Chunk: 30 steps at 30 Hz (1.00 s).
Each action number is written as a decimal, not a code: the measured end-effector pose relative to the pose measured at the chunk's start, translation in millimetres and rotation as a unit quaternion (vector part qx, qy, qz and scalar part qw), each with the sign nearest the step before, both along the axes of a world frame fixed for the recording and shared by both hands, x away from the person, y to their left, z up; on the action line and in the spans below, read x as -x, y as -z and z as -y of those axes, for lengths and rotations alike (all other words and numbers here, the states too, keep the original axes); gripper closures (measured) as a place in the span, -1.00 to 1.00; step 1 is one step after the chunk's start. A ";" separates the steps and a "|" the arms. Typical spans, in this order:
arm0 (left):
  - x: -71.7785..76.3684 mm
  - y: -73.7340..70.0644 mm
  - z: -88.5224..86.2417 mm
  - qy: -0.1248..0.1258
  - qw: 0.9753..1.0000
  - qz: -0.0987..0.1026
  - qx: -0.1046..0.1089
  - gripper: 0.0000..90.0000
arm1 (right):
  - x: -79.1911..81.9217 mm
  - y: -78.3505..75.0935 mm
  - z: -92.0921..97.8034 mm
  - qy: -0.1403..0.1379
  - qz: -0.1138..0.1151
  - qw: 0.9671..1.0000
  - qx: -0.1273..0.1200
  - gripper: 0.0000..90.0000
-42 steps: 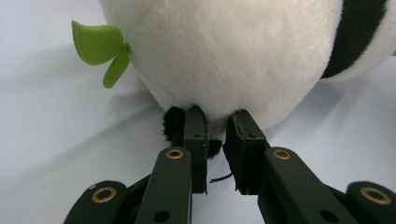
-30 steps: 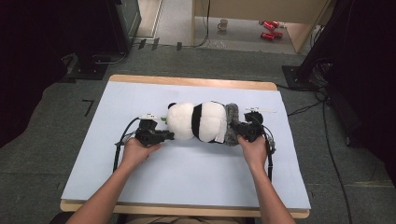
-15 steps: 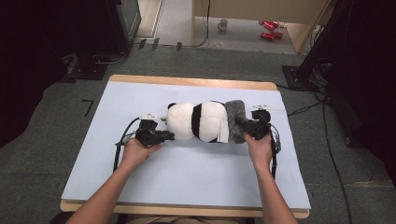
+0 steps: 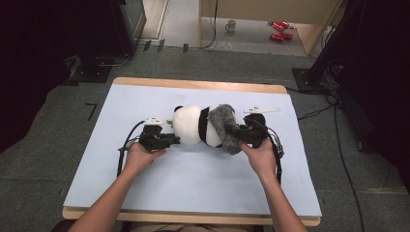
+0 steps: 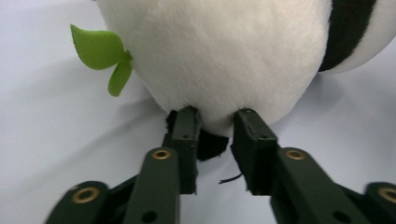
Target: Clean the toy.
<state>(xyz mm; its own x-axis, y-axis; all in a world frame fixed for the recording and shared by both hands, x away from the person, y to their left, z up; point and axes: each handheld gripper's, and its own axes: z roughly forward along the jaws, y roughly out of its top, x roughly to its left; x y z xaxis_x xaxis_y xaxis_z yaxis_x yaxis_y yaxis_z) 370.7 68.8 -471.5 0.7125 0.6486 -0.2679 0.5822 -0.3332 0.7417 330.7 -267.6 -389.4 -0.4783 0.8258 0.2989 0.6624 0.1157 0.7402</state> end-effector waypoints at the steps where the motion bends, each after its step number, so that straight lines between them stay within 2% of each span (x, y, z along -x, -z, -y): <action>1: 0.3 0.4 -0.2 0.001 1.000 0.014 -0.002 0.31 | -1.6 1.7 1.9 0.005 0.001 1.000 -0.005 0.72; 2: 0.3 0.4 -0.6 0.002 1.000 0.018 -0.002 0.14 | -3.7 2.1 4.5 0.013 0.002 1.000 -0.004 0.72; 3: 0.4 0.8 -1.1 0.005 1.000 0.022 -0.003 0.07 | -4.4 2.2 5.5 0.017 0.003 1.000 -0.002 0.72; 7: 1.2 4.4 0.8 0.010 1.000 0.018 -0.007 -0.07 | -11.1 6.7 10.6 0.036 0.008 0.999 -0.002 0.72; 10: 2.9 7.1 3.2 0.013 1.000 0.026 -0.009 -0.12 | -15.8 8.0 10.3 0.043 0.016 0.999 0.002 0.72; 12: 2.7 8.4 3.8 0.011 0.999 0.034 -0.003 -0.15 | -20.3 9.0 10.8 0.050 0.019 0.999 0.004 0.72; 18: -3.6 9.9 4.0 -0.005 0.999 0.043 0.031 -0.13 | -30.5 11.0 14.2 0.063 0.024 0.998 0.000 0.71; 25: -3.5 11.0 16.3 0.009 0.998 0.058 0.032 -0.19 | -34.7 11.6 13.4 0.071 0.031 0.997 -0.003 0.71; 30: -5.2 13.6 24.6 -0.005 0.998 0.066 0.022 -0.18 | -32.5 12.4 13.3 0.074 0.031 0.997 -0.006 0.71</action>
<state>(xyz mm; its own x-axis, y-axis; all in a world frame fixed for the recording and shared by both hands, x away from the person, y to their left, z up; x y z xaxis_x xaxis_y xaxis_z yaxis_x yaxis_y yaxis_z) 376.0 44.2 -485.1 0.7363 0.6462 -0.2008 0.4825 -0.2934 0.8253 363.1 -280.9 -401.8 -0.3692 0.8853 0.2826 0.6252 0.0116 0.7803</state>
